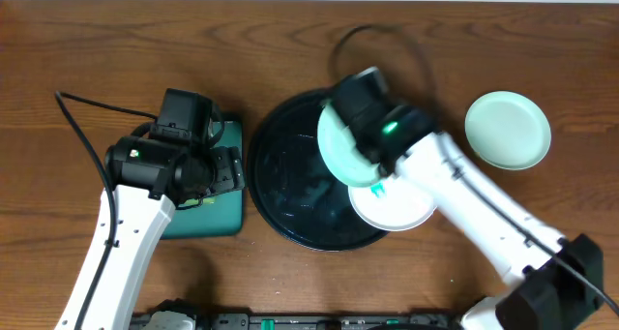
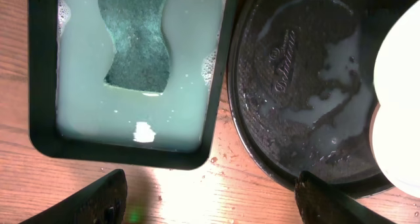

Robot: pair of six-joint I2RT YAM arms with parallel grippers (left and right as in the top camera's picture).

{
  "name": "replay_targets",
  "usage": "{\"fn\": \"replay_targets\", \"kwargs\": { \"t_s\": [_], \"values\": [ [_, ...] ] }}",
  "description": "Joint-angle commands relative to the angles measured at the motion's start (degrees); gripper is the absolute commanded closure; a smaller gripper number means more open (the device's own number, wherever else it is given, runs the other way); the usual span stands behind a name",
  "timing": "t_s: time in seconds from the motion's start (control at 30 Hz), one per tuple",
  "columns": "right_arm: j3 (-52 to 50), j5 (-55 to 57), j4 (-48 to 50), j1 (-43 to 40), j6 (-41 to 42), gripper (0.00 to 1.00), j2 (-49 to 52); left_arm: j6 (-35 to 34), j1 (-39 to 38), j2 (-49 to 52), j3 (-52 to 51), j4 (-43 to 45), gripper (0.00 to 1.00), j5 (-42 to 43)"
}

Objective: Clean dirty plates on tray and stack at the side
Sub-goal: 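Carry the plate right toward the first plate with the right gripper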

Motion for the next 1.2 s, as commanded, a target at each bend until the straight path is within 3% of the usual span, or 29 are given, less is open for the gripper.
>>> {"fn": "replay_targets", "kwargs": {
  "t_s": [0.0, 0.23, 0.6, 0.9, 1.17],
  "values": [
    [0.7, -25.2, 1.6, -8.2, 5.7, 0.99, -0.7, 0.1, -0.2, -0.2, 0.5, -0.2, 0.18, -0.3],
    [0.7, -41.3, 4.0, -28.2, 9.7, 0.99, -0.7, 0.1, -0.2, -0.2, 0.4, -0.8, 0.18, -0.3],
    [0.7, -41.9, 1.5, -54.8, 9.7, 0.99, 3.9, 0.1, -0.2, -0.2, 0.4, -0.8, 0.18, -0.3],
    [0.7, -42.8, 1.1, -68.0, 9.7, 0.99, 15.1, 0.1, -0.2, -0.2, 0.4, -0.8, 0.18, -0.3],
    [0.7, -46.0, 2.8, -71.5, 9.2, 0.99, 18.6, 0.1, -0.2, -0.2, 0.4, -0.5, 0.18, -0.3]
  ]
}}
